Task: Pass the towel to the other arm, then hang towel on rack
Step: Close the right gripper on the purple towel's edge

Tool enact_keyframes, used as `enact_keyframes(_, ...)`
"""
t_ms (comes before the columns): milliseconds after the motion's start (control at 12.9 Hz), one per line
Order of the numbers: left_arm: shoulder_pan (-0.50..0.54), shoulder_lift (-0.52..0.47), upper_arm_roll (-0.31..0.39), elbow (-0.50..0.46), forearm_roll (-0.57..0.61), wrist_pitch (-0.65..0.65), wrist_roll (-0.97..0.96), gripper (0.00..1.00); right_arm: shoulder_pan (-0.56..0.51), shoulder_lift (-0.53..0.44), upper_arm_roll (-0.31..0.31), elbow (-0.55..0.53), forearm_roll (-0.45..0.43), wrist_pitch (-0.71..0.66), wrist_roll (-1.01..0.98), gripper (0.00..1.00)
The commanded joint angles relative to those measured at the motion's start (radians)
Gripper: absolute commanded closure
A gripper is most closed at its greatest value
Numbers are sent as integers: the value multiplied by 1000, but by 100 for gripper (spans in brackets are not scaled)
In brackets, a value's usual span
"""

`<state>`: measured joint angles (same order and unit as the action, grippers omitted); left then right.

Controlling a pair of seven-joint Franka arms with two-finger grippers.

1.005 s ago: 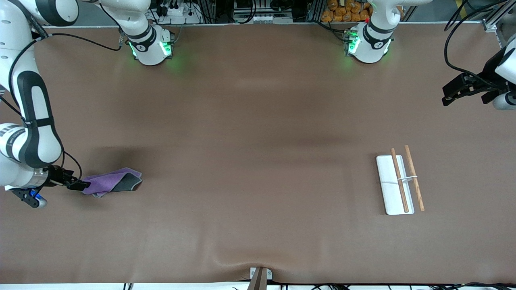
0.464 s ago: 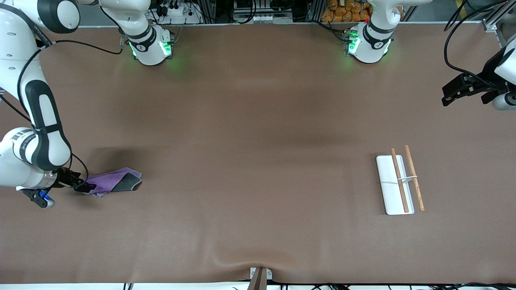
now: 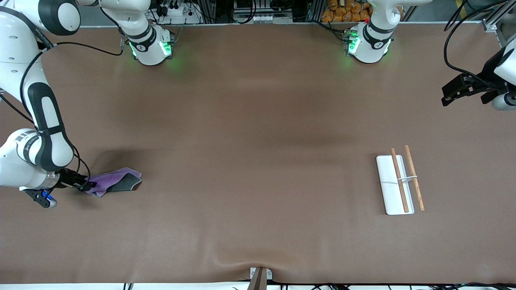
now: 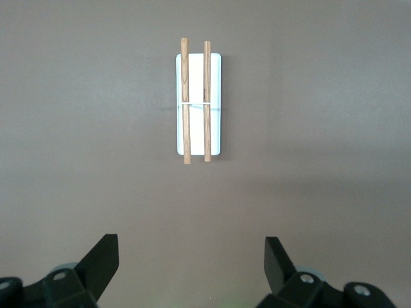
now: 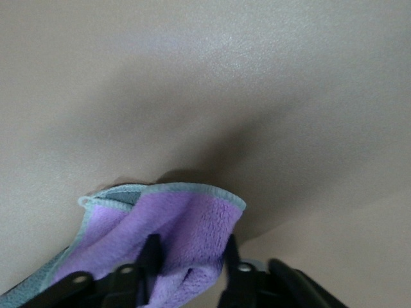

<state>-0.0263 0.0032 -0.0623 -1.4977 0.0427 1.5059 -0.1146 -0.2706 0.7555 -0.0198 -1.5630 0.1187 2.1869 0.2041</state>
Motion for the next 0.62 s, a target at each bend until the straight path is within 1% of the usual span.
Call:
enact_keyframes(0,-3,-3,-5,1,0,-13,1,0,-12,-7,15,1,15,-1,-8,100)
enact_keyframes(232,-9,0,-5,-1,0,-13,1,0,11,-30,17,8,15,-28,1,100)
enact_keyframes(386,-11,4,-7,2,0,-12,1,0,21,-77,23,17,15,-94,6,100)
enact_keyframes(541,-11,6,-7,2,0,-13,1,0,59,-134,27,38,18,-181,11,100)
